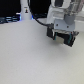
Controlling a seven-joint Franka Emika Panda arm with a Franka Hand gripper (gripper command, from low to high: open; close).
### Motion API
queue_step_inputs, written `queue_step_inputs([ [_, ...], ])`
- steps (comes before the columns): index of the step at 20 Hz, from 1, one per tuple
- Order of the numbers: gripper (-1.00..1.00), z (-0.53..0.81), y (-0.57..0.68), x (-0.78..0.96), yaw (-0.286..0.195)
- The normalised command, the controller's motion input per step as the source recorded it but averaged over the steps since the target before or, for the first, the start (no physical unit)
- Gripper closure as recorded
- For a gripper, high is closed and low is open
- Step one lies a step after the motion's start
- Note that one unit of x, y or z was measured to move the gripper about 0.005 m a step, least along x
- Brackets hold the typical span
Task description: Open the kcup holder, insert the kcup into the holder, and close the kcup holder
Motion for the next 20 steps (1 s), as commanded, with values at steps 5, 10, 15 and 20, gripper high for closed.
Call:
queue_step_inputs([
  [5, -1.0, 0.01, 0.59, -0.66, 0.024],
  [10, -1.0, 0.02, 0.6, -0.77, 0.024],
  [15, -1.0, 0.0, 0.61, -0.8, 0.021],
  [20, -1.0, 0.0, 0.62, -0.8, 0.018],
])
